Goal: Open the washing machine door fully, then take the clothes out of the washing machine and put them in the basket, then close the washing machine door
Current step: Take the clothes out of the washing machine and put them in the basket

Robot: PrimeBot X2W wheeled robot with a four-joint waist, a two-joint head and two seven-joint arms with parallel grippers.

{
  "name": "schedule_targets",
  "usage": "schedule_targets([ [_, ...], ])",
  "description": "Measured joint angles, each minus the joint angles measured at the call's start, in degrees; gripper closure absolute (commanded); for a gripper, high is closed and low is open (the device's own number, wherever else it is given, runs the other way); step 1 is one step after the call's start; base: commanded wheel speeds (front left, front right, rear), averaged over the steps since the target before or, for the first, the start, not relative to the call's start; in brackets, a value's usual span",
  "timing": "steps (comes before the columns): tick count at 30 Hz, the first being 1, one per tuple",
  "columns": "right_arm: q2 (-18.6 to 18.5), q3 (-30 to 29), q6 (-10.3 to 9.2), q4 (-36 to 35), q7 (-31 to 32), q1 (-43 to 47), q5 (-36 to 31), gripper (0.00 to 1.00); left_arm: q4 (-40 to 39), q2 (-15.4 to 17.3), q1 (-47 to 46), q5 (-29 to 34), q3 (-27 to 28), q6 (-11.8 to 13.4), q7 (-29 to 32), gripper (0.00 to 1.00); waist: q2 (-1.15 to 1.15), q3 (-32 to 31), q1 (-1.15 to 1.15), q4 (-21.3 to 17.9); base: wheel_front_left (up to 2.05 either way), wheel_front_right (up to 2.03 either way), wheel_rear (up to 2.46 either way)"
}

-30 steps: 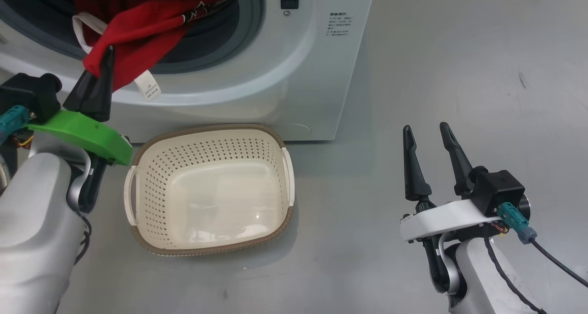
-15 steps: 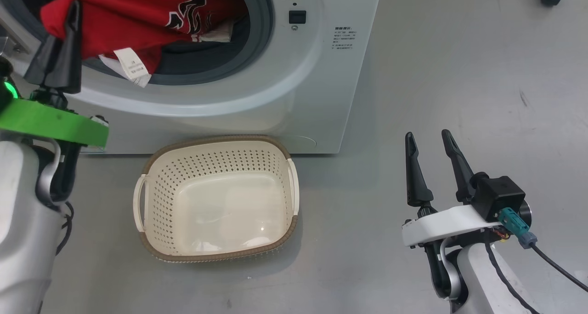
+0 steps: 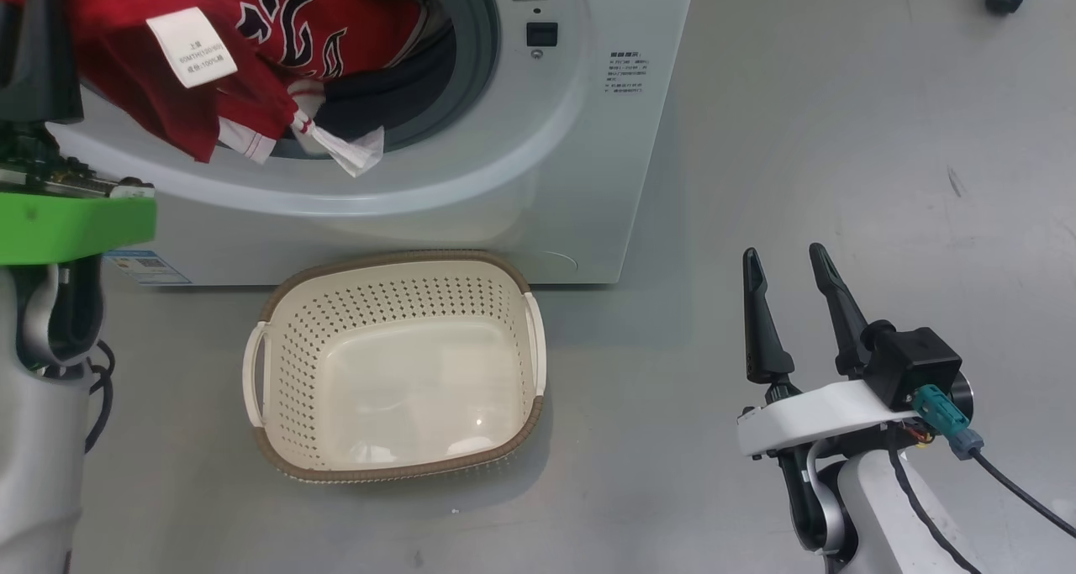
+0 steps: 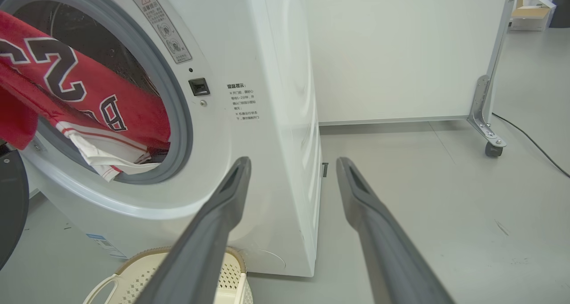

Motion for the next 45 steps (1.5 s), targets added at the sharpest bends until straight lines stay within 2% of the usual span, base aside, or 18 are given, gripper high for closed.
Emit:
schedule_targets([
  [17,0.0,0.16,0.49,0.38,0.0,0.25,0.44,0.0,-8.69,-1.87,3.16,1.82,1.51,0.0,-0.04,1.0,0.0,-1.07,0.0,-0.57,0.0,0.0,0.0],
  [26,0.0,0.15,0.49,0.51,0.0,0.47,0.44,0.0,-10.71,-2.14,4.96,1.93,1.6,0.0,-0.04,1.0,0.0,-1.25,0.0,-0.49,0.0,0.0,0.0],
  [33,0.01,0.23,0.49,0.31,0.0,0.46,0.44,0.0,-10.54,-2.0,7.83,1.93,-0.93,0.0,-0.04,1.0,0.0,0.23,0.0,-0.38,0.0,0.0,0.0],
  [45,0.01,1.33,0.48,-0.21,0.0,0.18,0.44,0.0,-4.89,-0.05,13.47,1.9,-8.62,0.0,0.15,1.0,0.0,2.61,0.0,-1.13,0.0,0.0,0.0],
])
